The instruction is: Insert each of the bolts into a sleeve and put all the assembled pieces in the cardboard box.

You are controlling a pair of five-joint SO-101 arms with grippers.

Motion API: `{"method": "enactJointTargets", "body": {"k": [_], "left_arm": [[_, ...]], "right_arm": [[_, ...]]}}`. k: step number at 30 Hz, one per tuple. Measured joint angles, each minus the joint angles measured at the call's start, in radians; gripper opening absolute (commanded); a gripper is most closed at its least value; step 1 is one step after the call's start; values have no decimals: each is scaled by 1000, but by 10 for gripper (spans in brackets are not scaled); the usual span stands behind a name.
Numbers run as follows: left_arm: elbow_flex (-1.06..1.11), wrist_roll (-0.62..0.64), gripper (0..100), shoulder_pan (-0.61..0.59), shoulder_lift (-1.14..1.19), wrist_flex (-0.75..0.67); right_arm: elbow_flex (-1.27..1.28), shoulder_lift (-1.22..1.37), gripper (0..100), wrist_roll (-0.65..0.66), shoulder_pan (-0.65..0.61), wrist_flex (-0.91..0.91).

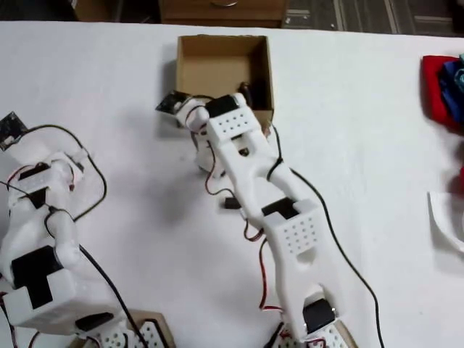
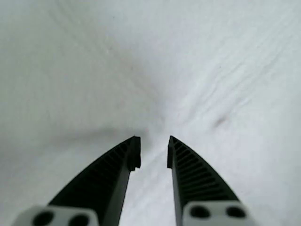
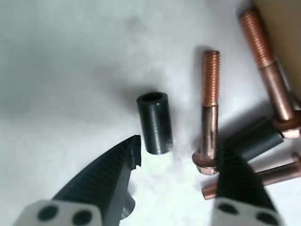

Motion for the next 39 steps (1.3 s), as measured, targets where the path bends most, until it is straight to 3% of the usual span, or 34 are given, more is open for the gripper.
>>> {"method": "enactJointTargets", "body": {"k": [6, 21, 23, 26, 28, 39], "left_arm": [[0, 0, 116, 0, 0, 0], [0, 0, 116, 0, 0, 0], [0, 0, 116, 0, 0, 0], [0, 0, 116, 0, 0, 0], [0, 0, 116, 0, 0, 0], [0, 0, 116, 0, 0, 0]], "right_arm": [[-3, 0, 235, 23, -2, -81], [-118, 178, 231, 81, -9, -43], [-160, 203, 180, 81, -9, -23], [-226, 233, 1, 80, -6, 11], [-273, 244, 36, 80, -2, 21], [-505, 229, 21, 75, 5, 229]]}}
